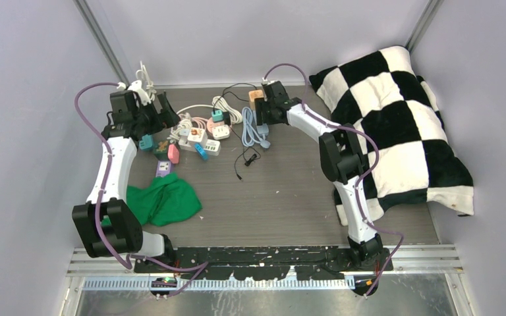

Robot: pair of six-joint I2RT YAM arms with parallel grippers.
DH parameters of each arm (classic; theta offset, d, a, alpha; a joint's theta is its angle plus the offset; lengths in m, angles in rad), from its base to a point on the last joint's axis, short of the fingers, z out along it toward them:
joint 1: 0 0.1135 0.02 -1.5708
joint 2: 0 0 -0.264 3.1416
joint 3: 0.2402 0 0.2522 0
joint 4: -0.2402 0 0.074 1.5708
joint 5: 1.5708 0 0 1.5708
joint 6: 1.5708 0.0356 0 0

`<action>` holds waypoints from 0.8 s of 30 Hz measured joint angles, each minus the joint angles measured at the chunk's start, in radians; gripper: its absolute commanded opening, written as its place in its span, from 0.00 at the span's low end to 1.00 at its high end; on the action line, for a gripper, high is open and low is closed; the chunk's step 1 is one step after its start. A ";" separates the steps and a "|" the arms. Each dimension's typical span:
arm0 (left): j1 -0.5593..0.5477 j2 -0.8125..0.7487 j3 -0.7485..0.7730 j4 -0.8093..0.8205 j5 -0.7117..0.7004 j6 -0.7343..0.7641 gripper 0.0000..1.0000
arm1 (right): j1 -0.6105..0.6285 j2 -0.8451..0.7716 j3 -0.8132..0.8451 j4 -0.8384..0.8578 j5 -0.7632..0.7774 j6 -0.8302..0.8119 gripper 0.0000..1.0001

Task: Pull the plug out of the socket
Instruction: Move the socket to the center of the board.

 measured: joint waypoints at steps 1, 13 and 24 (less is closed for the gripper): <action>-0.002 0.000 0.000 0.000 0.000 -0.002 1.00 | 0.002 0.000 0.000 0.003 0.005 0.000 0.68; -0.005 0.036 0.008 0.001 0.001 -0.023 1.00 | 0.020 0.027 0.000 0.021 -0.072 0.025 0.72; -0.009 0.055 0.011 0.008 0.009 -0.026 1.00 | 0.035 0.027 0.000 0.023 -0.020 -0.004 0.69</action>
